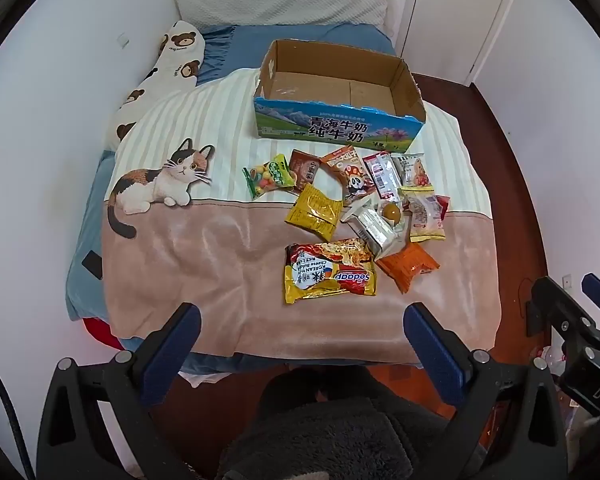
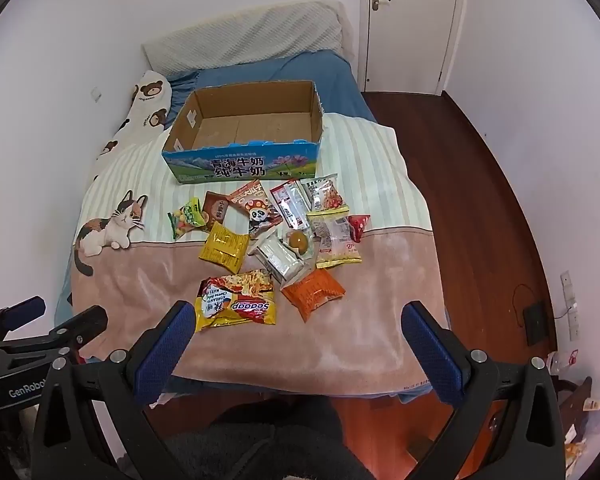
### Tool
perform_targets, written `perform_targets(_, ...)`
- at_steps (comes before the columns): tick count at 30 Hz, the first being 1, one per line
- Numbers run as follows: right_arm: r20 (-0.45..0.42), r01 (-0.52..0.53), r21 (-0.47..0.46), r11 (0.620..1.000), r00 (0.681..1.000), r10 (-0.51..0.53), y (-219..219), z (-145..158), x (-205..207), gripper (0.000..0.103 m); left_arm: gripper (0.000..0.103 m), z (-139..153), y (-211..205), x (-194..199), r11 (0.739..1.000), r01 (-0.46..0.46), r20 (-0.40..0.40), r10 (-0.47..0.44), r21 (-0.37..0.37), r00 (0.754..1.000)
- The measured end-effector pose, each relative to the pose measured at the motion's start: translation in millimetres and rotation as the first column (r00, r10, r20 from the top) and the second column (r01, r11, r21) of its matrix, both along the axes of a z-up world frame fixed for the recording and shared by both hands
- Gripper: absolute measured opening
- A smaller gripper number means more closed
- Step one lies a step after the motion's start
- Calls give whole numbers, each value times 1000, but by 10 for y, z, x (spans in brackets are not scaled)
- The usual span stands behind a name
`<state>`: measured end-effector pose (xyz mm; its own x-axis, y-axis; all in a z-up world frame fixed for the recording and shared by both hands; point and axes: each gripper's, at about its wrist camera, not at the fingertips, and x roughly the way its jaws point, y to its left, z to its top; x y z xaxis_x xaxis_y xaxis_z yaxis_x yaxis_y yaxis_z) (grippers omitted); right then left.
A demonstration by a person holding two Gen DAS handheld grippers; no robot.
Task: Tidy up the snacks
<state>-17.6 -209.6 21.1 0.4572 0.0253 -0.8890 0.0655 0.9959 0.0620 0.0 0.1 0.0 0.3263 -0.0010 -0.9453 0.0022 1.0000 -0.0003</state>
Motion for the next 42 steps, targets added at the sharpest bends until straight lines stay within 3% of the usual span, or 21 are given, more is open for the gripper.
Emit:
perform_targets(20,-7,3,-3,1000,1000,-3,12,0,-48,103,103,184,-19,-78,1000,8,54,-7,-5,998)
perform_targets(42,-4,5,2,1000,1000,-5,19,48,-99,103,103,186,-23,-85,1000,14,50,-13,-12,999)
